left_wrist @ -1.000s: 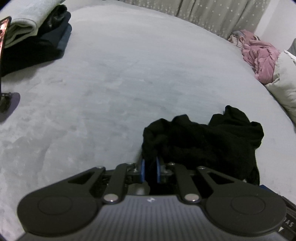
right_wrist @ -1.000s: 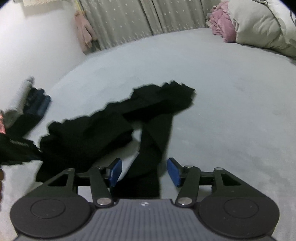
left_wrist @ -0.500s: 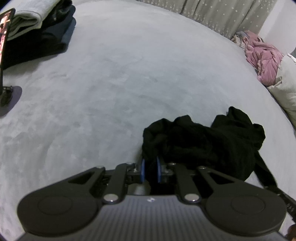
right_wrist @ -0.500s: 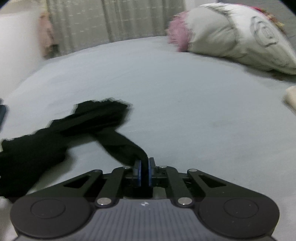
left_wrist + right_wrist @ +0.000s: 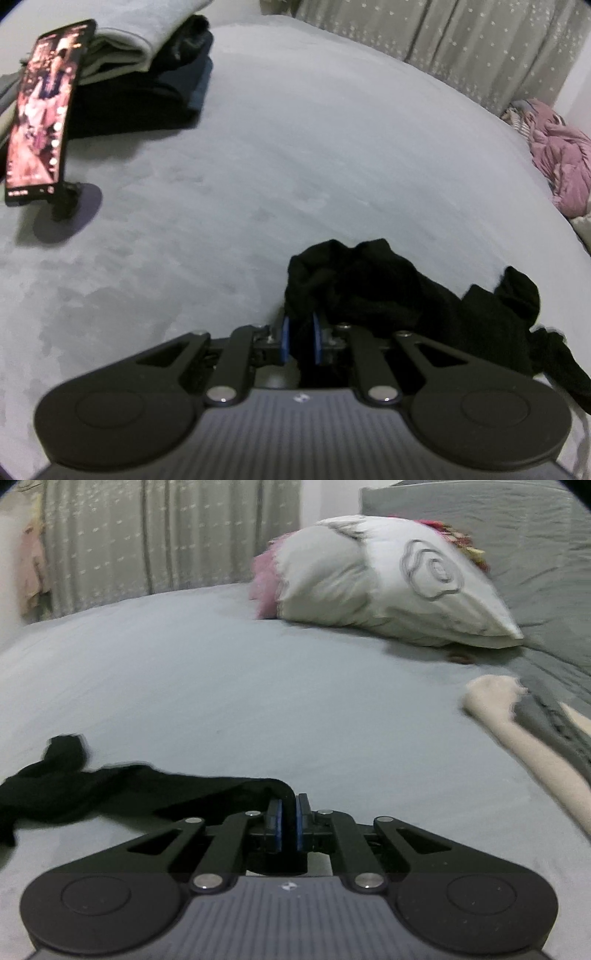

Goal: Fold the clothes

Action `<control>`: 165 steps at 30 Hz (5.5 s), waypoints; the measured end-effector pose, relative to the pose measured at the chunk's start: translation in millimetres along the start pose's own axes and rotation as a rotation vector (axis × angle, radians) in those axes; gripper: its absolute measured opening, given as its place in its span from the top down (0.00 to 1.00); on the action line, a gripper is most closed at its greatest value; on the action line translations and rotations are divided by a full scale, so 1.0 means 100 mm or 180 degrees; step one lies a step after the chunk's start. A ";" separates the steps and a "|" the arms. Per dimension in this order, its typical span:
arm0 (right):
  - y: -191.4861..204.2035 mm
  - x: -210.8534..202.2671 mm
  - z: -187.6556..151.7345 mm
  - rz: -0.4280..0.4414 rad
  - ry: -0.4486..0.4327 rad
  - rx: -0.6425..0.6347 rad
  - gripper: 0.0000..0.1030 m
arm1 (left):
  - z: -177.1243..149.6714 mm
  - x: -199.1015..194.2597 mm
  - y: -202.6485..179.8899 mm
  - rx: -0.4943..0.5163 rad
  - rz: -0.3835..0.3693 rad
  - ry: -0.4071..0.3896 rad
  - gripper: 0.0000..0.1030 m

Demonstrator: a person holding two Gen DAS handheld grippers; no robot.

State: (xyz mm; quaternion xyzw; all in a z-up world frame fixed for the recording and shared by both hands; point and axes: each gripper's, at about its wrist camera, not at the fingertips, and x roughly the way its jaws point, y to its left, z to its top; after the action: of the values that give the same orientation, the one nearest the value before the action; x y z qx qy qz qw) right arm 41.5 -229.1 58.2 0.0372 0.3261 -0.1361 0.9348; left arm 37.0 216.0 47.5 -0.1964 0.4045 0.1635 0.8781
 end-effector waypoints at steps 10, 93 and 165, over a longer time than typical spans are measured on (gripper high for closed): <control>-0.69 0.05 -0.04 -0.0232 0.0115 0.0279 0.94 | 0.01 0.01 0.09 -0.0057 0.0064 -0.0018 0.87; 1.80 -0.12 -0.66 0.1260 -0.0117 -0.1550 0.47 | 0.14 -0.40 0.78 -0.0258 0.0583 -0.0994 0.93; 2.05 0.28 0.26 0.1186 0.0301 -0.0304 0.97 | 0.11 -0.03 0.49 -0.0166 -0.0513 0.0072 0.92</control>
State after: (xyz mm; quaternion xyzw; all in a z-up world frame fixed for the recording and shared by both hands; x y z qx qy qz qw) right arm 135.9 -42.5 57.3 0.0589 0.3632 0.0568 0.9281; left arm 20.2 263.5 45.8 -0.2530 0.3929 0.1005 0.8784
